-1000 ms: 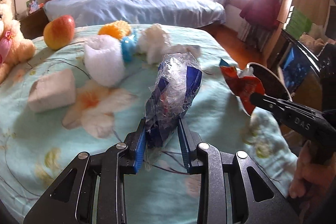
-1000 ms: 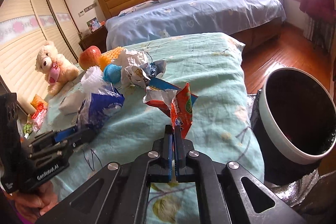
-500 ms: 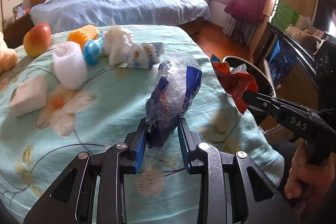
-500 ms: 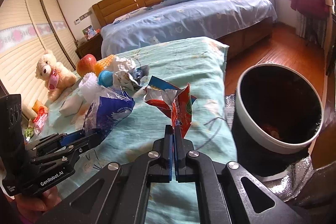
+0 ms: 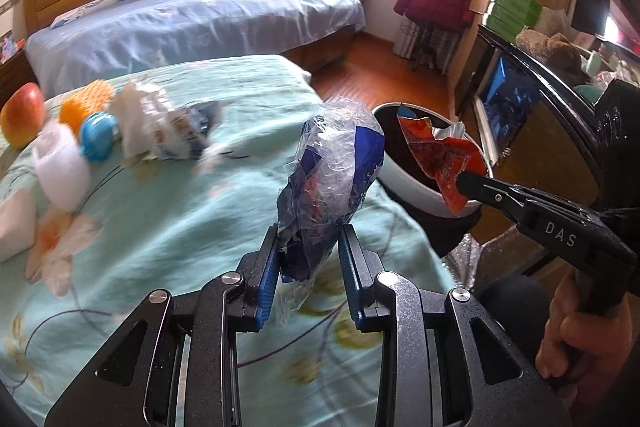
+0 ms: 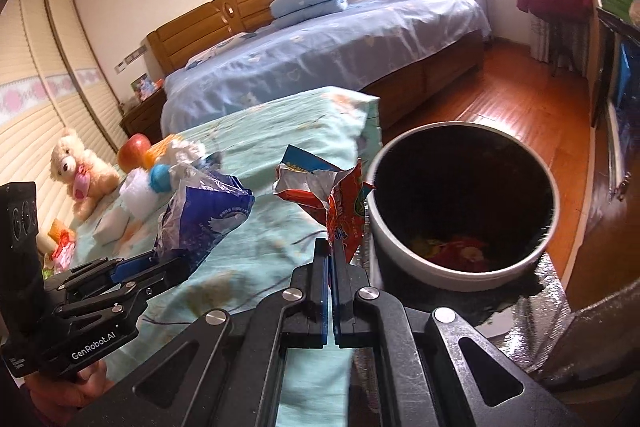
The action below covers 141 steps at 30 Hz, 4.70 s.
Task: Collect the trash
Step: 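Carry the plastic bag and red packet with both tools over the bin, then open both tools to drop the bag and packet into the bin, then move both open tools back toward the trash on the bed, then grasp the white foam fruit net with the left tool while the right tool grasps the crumpled paper wrapper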
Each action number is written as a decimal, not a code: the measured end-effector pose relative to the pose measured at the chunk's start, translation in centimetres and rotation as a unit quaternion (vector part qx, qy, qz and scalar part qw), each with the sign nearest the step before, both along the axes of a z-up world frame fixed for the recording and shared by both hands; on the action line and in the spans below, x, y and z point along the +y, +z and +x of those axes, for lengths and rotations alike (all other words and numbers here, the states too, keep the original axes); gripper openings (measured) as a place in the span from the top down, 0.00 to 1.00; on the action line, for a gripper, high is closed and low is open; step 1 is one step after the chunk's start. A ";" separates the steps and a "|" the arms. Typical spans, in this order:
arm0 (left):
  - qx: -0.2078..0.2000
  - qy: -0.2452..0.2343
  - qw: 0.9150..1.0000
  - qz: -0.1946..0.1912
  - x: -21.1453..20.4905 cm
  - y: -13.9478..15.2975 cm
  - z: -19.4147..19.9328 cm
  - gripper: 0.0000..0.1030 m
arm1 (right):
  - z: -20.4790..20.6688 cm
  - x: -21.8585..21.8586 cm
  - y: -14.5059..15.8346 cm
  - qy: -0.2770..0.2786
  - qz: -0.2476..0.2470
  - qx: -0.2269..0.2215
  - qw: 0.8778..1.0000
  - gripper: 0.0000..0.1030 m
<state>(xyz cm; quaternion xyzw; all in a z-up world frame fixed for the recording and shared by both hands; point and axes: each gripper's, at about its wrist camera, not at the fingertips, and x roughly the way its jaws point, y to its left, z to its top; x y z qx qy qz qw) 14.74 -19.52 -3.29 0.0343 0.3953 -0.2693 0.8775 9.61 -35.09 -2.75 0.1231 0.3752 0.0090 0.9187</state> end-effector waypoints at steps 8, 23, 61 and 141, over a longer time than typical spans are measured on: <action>0.004 -0.025 1.000 0.003 -3.4 0.2 0.6 0.73 | -0.5 -3.2 -0.2 -0.035 -0.001 0.001 0.999 0.99; 0.010 -0.054 0.998 0.016 -9.1 0.1 2.2 0.73 | 0.8 -8.0 -0.5 -0.074 -0.006 0.007 0.997 0.99; 0.005 -0.065 0.997 0.028 -13.7 -0.1 4.2 0.40 | 3.5 -11.8 -1.6 -0.104 0.011 0.034 0.994 0.70; 0.019 0.232 0.972 0.000 16.3 -2.3 10.7 0.28 | 14.5 13.1 -3.6 0.116 0.005 0.049 0.992 0.13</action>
